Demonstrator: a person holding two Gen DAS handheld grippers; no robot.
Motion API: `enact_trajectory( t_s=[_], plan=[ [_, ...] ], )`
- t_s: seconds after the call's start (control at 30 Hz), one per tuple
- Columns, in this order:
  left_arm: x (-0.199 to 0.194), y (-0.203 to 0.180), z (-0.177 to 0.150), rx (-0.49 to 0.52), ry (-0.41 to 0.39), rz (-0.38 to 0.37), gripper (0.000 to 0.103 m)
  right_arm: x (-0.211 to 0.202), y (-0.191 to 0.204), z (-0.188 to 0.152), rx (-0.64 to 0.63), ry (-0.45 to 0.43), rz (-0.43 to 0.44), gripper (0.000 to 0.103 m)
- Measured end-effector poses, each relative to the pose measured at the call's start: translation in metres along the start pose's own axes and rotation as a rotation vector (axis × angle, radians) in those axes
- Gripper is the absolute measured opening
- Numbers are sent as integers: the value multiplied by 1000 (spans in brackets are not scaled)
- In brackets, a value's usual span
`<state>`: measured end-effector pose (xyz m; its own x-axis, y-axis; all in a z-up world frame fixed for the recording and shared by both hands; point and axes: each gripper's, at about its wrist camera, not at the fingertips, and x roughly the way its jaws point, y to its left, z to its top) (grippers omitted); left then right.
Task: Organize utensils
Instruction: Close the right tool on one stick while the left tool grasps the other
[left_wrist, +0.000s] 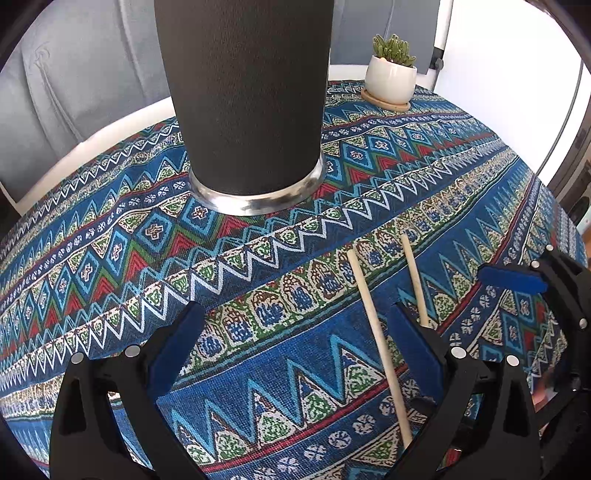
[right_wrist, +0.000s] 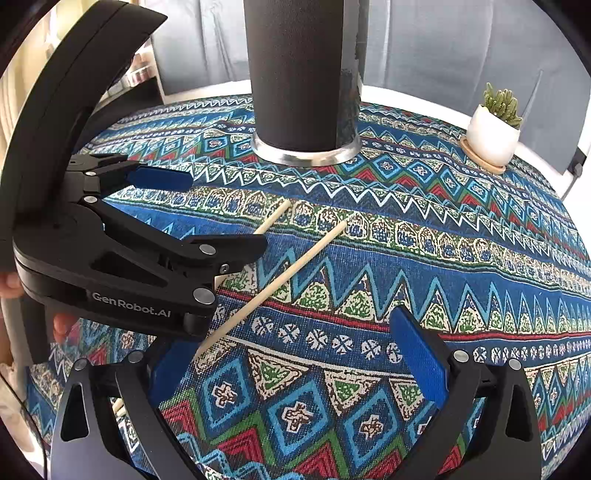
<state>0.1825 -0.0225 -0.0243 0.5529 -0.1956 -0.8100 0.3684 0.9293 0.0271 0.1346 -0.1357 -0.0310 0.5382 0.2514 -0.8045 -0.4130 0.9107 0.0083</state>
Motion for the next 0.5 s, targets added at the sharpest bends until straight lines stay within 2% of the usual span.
enact_trajectory(
  t_s=[0.1,0.5],
  plan=[
    [0,1,-2,6,-33,-1,98,1,0,1,0,2,3,96],
    [-2,2,-1,0,-31,-3,99,1,0,2,3,7,3,97]
  ],
)
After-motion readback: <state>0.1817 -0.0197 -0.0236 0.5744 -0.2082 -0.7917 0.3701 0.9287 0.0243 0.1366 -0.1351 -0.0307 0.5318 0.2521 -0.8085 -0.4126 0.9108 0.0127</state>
